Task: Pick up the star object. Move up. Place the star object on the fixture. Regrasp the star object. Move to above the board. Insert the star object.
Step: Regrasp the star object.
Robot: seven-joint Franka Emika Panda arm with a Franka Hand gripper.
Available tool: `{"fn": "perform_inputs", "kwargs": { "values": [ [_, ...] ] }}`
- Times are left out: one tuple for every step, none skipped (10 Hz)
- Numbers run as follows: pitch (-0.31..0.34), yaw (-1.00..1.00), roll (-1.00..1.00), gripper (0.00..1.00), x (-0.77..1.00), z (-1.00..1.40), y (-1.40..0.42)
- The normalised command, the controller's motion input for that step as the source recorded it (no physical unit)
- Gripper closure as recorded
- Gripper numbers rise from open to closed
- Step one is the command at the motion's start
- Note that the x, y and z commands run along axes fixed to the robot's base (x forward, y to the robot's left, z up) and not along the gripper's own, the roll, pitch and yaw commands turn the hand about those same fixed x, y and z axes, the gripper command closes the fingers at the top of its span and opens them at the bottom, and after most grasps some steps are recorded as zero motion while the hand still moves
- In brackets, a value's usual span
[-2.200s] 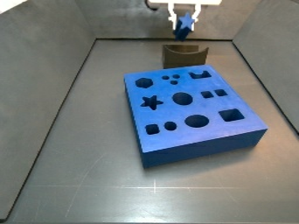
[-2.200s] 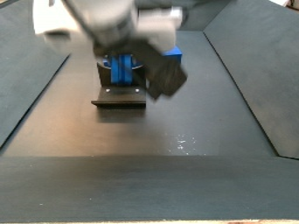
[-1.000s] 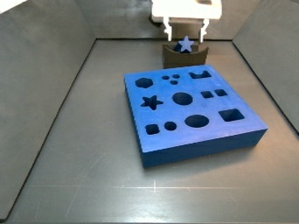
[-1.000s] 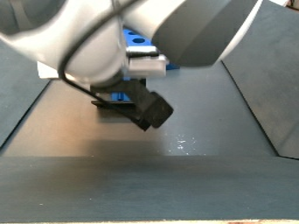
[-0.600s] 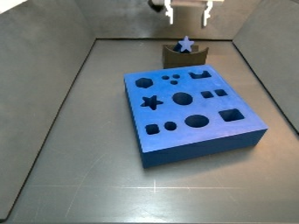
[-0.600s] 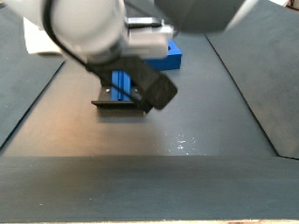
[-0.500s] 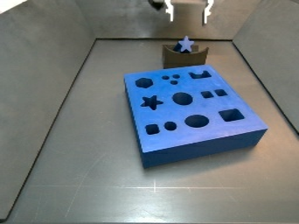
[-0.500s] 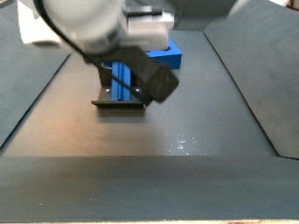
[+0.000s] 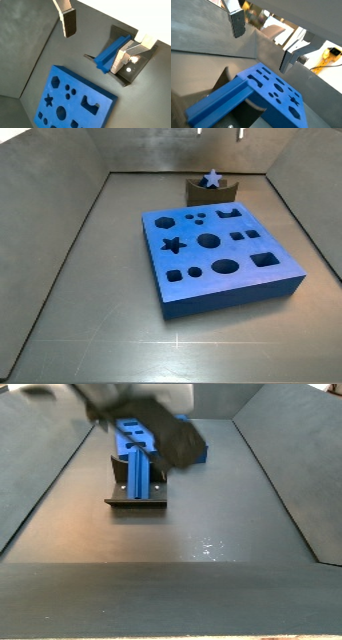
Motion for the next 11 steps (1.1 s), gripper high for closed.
{"fn": "perform_inputs", "kwargs": {
  "values": [
    [0.018, 0.02, 1.0, 0.0, -0.13, 0.59, -1.0],
    [0.012, 0.02, 1.0, 0.0, -0.11, 0.35, -0.84],
    [0.009, 0.02, 1.0, 0.0, -0.08, 0.15, -0.68],
    [0.008, 0.02, 1.0, 0.0, -0.04, 0.05, -0.46],
    [0.007, 0.02, 1.0, 0.0, -0.03, 0.04, -0.27],
    [0.005, 0.02, 1.0, 0.0, -0.04, 0.04, -0.13],
    [0.001, 0.02, 1.0, 0.0, -0.04, 0.02, -0.03],
    [-0.003, 0.02, 1.0, 0.0, -0.04, 0.01, -0.03],
    [-0.01, 0.02, 1.0, 0.0, -0.04, 0.01, -0.04],
    [-0.014, 0.02, 1.0, 0.0, -0.04, 0.01, -0.04],
    [-0.023, 0.02, 1.0, 0.0, -0.04, 0.0, -0.03]
  ]
}}
